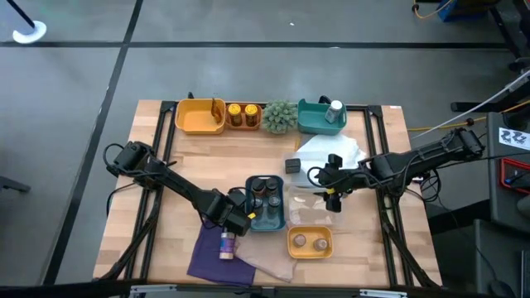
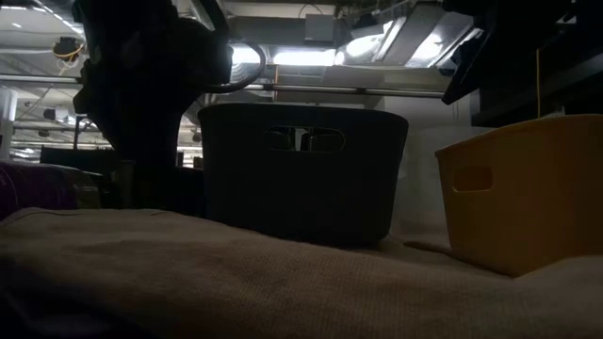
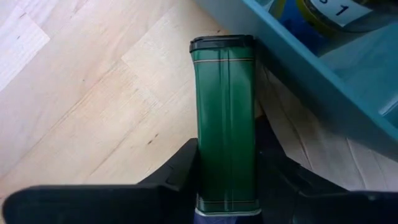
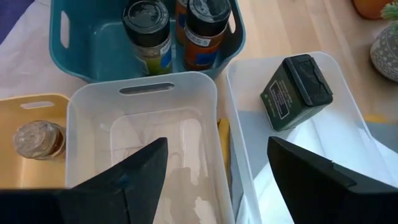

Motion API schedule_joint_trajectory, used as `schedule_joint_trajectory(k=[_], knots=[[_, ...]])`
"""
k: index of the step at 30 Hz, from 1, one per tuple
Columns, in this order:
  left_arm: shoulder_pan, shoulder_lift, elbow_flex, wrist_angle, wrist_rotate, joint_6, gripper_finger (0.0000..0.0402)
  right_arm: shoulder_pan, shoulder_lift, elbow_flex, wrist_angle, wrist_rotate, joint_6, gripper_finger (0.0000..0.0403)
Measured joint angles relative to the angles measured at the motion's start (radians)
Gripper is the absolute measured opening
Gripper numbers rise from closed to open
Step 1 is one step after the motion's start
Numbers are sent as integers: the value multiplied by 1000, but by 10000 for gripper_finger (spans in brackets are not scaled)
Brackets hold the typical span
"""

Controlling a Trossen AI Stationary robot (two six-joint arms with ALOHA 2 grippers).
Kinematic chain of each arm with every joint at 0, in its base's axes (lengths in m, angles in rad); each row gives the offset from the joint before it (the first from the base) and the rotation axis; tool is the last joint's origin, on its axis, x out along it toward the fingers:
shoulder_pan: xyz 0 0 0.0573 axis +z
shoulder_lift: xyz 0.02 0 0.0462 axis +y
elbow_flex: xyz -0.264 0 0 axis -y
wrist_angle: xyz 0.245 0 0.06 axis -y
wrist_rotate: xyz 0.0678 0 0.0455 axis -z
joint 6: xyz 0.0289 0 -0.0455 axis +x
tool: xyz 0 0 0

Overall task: Sort spices by type
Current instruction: Put the black seasoning can into the top transparent bin

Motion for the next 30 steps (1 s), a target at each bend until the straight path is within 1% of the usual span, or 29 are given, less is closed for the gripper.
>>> schedule_joint_trajectory(k=[11, 15, 19, 26, 30], knots=[[0, -3, 0, -8, 1, 19, 112, 0, 0, 0, 0, 0, 0, 275], [1, -22, 0, -20, 4, 36, 106, 0, 0, 0, 1, 0, 0, 275], [3, -65, 0, -64, -4, 46, 106, 0, 0, 0, 8, 0, 0, 276], [2, -167, 0, -181, -51, 46, 107, 0, 0, 0, 41, 0, 0, 276], [2, -235, 0, -231, -125, 43, 106, 0, 0, 0, 98, 8, -2, 276]])
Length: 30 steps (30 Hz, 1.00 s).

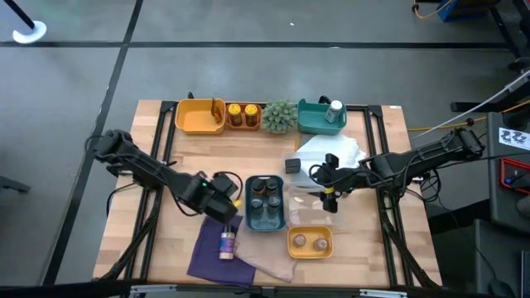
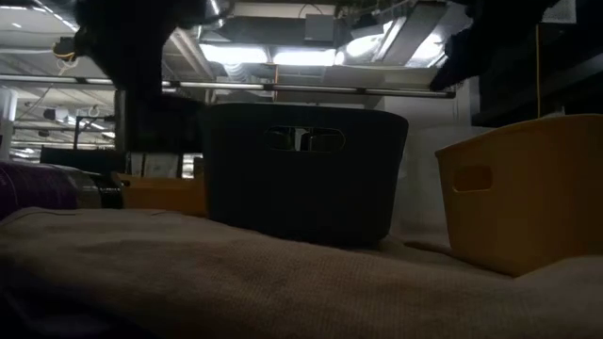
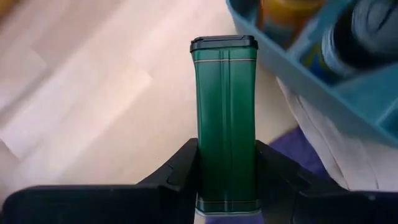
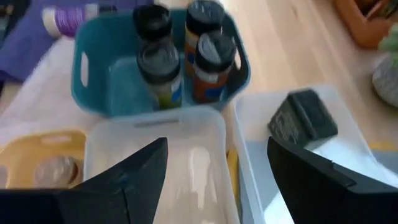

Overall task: Sort spices by type
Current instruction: Put the black seasoning can into the top transparent bin

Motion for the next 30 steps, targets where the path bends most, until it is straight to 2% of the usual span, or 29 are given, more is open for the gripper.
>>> schedule_joint_trajectory(k=[5, 9, 12, 15, 20, 24, 30], knots=[[0, -88, 0, -8, -132, 7, 109, 0, 0, 0, 71, 11, -54, 276], [0, -147, 0, 32, -290, 43, 106, 0, 0, 0, 174, 59, -107, 275], [2, -177, 0, 125, -397, 131, 107, -1, 0, 0, 284, 111, -148, 275], [2, -184, 0, 271, -465, 284, 110, -1, 0, 0, 405, 141, -198, 276], [9, -180, 0, 549, -485, 583, 107, -1, 0, 0, 570, 117, -287, 276], [10, -178, 0, 750, -486, 809, 111, -1, 0, 1, 615, 44, -343, 276], [10, -178, 0, 944, -449, 1033, 108, -1, 1, 1, 673, 32, -365, 276]])
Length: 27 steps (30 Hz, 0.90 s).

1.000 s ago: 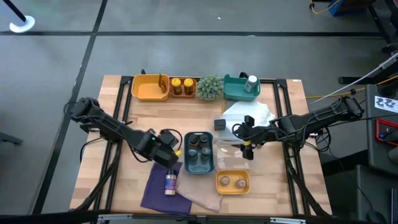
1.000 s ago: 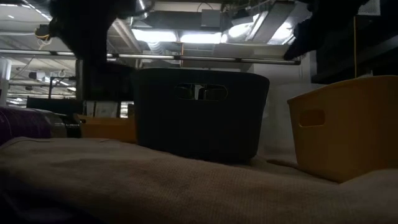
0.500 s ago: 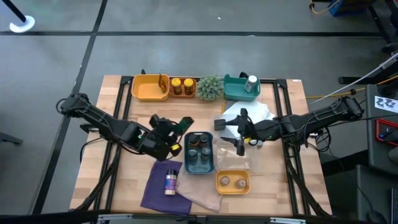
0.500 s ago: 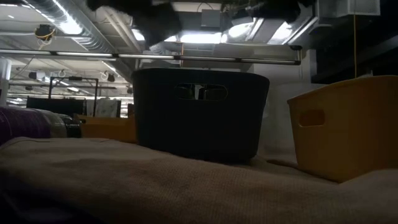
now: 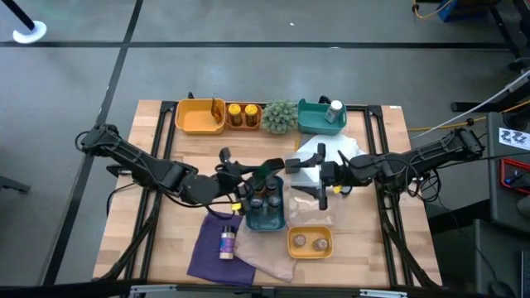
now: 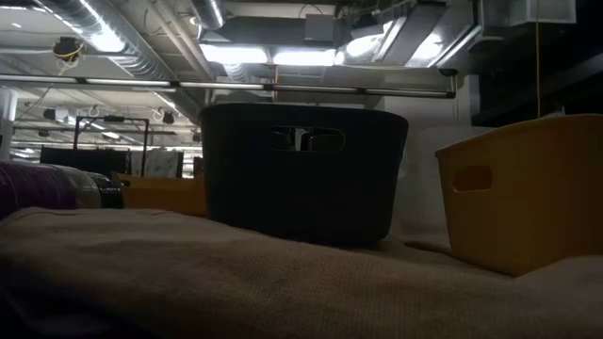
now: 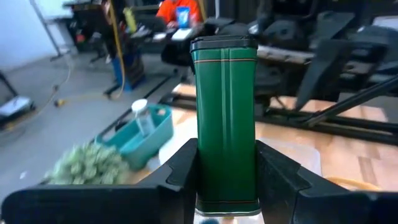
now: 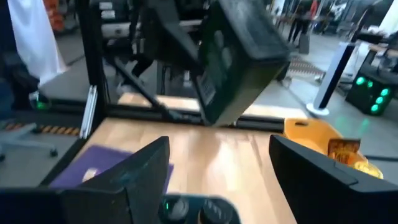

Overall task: Sort spices by type
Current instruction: Put the black seasoning can into the top transparent bin

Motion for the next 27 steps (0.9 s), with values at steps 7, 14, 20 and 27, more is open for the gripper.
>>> schedule_joint_trajectory(k=[7, 14, 20, 27], knots=[[4, 30, 0, 141, 69, 153, 113, 0, 0, 0, 121, 1, -5, 276], [14, 87, 0, 272, 127, 261, 110, 0, 0, 0, 168, -83, -5, 276], [32, 113, 0, 283, 170, 256, 113, 0, 0, 0, 178, -103, -12, 276], [60, 154, 0, 314, 217, 253, 115, 0, 6, 0, 181, -153, -68, 275]])
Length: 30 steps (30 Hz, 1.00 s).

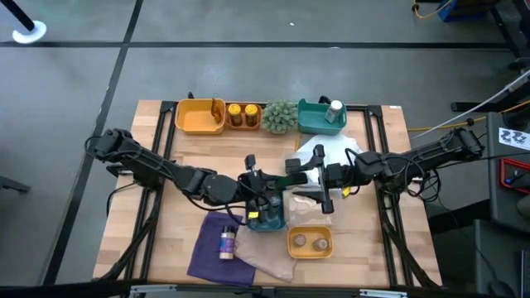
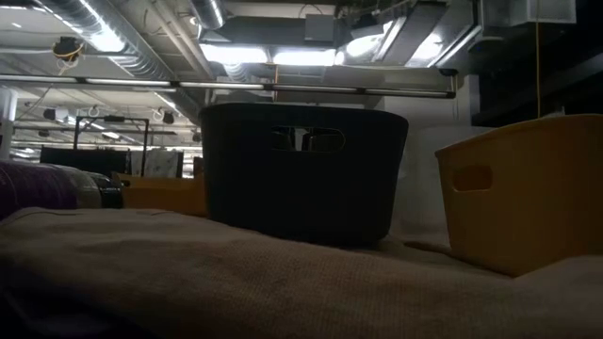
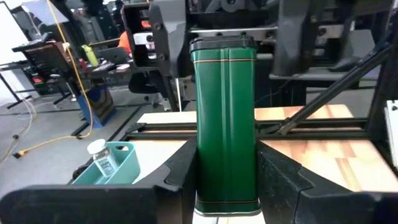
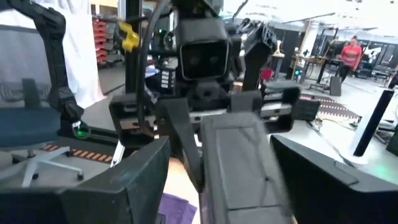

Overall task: Sort spices by type
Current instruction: Put the black seasoning can into the top transparent bin

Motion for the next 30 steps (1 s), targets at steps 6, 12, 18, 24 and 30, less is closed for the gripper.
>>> schedule_joint_trajectory(k=[6, 12, 18, 24, 30], knots=[[11, 13, 0, 17, 3, 9, 115, 0, 19, 0, -26, -1, -1, 273], [11, 13, 0, 14, 5, 20, 121, 0, 41, 0, -21, 0, -1, 213], [14, 13, 0, -34, 9, 22, 134, -1, 41, 0, -32, 6, -4, 115], [17, 13, 0, -105, 3, -51, 148, 0, 32, 0, -104, 30, -11, 115], [17, 13, 0, -122, -1, -79, 162, 0, -7, 0, -218, 74, 24, 120]])
